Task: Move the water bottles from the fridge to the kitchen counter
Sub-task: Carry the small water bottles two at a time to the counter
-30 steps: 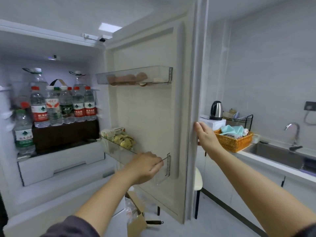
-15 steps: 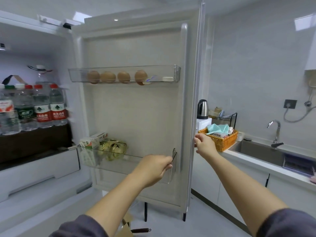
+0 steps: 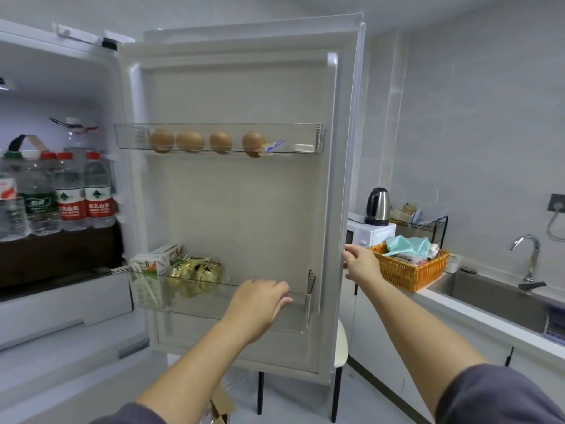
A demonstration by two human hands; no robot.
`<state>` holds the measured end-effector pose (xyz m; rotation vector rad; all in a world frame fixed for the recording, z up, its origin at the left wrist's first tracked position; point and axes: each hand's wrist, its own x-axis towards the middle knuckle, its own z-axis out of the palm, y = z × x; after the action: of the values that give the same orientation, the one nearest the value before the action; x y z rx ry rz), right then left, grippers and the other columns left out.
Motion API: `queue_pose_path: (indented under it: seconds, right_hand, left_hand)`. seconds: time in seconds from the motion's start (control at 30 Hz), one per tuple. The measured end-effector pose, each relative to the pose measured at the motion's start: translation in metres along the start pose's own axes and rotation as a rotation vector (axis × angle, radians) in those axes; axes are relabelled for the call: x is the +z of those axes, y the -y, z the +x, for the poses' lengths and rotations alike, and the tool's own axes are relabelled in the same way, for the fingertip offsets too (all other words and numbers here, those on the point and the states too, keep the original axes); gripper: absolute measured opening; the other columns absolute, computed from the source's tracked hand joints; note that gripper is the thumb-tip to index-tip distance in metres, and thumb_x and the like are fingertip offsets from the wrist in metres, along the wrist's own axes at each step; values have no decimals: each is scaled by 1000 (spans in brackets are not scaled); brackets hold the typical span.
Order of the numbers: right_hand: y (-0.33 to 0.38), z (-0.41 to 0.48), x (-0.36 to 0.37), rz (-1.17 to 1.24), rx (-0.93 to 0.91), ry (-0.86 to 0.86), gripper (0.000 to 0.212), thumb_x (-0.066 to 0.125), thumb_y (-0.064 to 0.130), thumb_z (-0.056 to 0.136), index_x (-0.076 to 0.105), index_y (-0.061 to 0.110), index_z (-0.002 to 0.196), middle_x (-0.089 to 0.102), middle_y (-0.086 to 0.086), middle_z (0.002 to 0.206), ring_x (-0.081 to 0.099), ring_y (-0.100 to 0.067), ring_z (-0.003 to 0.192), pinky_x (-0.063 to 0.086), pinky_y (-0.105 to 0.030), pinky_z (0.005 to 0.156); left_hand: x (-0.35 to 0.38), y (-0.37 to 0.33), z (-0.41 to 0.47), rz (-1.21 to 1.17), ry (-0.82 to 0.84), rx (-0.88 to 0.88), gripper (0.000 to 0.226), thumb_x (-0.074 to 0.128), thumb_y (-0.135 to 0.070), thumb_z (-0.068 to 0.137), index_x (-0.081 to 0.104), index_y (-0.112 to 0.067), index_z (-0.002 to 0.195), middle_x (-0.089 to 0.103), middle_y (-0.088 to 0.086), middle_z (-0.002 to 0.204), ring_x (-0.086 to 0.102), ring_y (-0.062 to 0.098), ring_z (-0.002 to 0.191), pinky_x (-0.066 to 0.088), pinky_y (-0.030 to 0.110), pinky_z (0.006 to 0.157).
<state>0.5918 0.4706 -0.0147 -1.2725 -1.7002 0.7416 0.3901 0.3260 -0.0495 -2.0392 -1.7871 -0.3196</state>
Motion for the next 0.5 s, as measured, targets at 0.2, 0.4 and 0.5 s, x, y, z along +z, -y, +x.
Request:
queue_pose_path:
  seconds: [0.2, 0.4, 0.5]
  right_hand:
    - [-10, 8, 1, 26, -11, -6, 23, 51, 17, 101, 72, 16, 112, 68, 6, 89, 68, -20, 93, 56, -51, 88]
    - [-10, -2, -1, 52, -10, -8, 24, 53, 18, 101, 69, 10, 116, 71, -5, 105, 67, -22, 98, 56, -50, 90]
    - [-6, -12, -3, 46, -10, 6, 30, 52, 19, 101, 64, 11, 127, 68, -9, 121, 65, -24, 106, 54, -49, 94]
  left_hand:
    - [2, -5, 6, -2, 26, -47, 35, 29, -45, 103, 55, -23, 112, 63, -5, 108, 56, 21, 101, 35, 33, 79]
    - [-1, -4, -2, 1, 41, -49, 36, 29, -45, 103, 54, -23, 113, 62, -6, 110, 54, 20, 102, 31, 30, 91]
    - [-3, -5, -11, -9, 43, -79, 37, 28, -46, 103, 52, -24, 118, 60, -7, 117, 52, 18, 110, 17, 33, 112]
